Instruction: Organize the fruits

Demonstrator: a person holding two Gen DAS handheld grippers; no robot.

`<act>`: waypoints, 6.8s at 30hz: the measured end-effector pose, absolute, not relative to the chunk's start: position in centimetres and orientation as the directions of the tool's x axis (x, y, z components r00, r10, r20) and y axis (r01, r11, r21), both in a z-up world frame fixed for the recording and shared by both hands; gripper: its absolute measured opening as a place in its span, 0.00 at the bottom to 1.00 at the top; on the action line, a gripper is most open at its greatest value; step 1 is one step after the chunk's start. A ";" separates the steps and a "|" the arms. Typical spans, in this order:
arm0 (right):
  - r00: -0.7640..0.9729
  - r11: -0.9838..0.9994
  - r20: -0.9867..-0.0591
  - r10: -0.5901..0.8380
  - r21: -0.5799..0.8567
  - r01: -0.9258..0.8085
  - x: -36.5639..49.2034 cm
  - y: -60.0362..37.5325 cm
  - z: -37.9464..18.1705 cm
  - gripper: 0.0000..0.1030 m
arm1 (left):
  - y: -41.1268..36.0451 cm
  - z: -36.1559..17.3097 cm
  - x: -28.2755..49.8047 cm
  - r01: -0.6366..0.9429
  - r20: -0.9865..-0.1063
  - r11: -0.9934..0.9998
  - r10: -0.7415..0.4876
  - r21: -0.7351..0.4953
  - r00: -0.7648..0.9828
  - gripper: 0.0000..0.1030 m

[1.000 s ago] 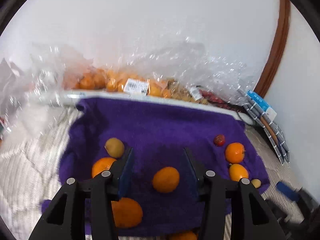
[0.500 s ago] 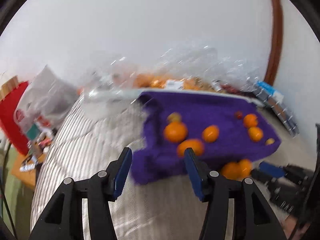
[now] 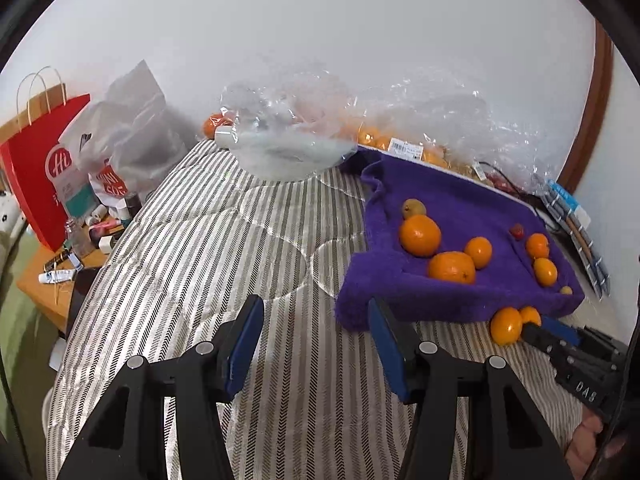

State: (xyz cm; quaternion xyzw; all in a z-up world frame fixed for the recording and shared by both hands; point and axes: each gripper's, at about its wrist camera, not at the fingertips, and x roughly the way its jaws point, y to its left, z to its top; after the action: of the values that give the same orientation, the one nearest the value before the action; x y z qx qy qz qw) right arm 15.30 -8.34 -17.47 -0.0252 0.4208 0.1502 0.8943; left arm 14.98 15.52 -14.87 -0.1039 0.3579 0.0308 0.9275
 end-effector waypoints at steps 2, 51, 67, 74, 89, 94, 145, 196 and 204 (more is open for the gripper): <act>0.601 0.955 -0.762 0.243 0.079 -0.285 14.9 -8.6 -17.4 0.32 | 15.6 -15.0 15.0 -0.134 -0.671 0.975 -0.018 -0.175 0.741 0.50; 0.672 0.978 -0.711 0.206 0.144 -0.148 7.1 -23.1 -16.6 0.34 | -3.0 -16.7 17.4 0.128 -0.758 0.985 -0.170 -0.115 0.629 0.29; 0.681 0.979 -0.703 0.204 0.156 -0.132 7.6 -23.6 -14.9 0.34 | 2.0 -12.0 14.2 0.063 -0.698 0.981 -0.175 -0.183 0.695 0.29; 0.728 0.982 -0.659 0.191 0.123 -0.146 9.4 -22.9 -11.1 0.34 | 4.2 -10.0 14.7 0.028 -0.666 0.981 -0.152 -0.193 0.730 0.29; 0.742 0.988 -0.654 0.148 0.057 -0.146 17.5 -21.2 -9.3 0.34 | 5.9 -8.8 20.7 -0.004 -0.651 0.972 -0.155 -0.236 0.743 0.29; 0.730 0.989 -0.670 0.133 0.044 -0.140 19.7 -20.9 -10.4 0.34 | 4.8 -9.3 22.6 0.010 -0.655 0.970 -0.171 -0.243 0.736 0.29; 0.754 0.999 -0.656 0.034 -0.006 -0.051 4.4 -20.4 -4.0 0.84 | 2.0 -3.7 8.3 0.001 -0.647 0.994 -0.069 -0.106 0.759 0.73; 0.777 1.000 -0.630 -0.010 0.013 0.023 -1.8 -21.6 -2.6 0.95 | 1.5 -1.5 1.1 -0.024 -0.584 0.998 -0.010 -0.052 0.812 0.85; 0.775 1.000 -0.632 -0.012 0.010 0.023 -1.8 -21.6 -2.7 0.95 | 1.6 -1.1 1.2 -0.025 -0.585 0.998 -0.012 -0.056 0.811 0.86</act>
State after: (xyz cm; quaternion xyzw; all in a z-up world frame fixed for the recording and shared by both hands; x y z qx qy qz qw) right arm -1.78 -21.55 -2.68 0.0083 0.3352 -0.0091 0.9421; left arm 1.19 1.60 -1.12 -0.0303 0.3075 0.0033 0.9511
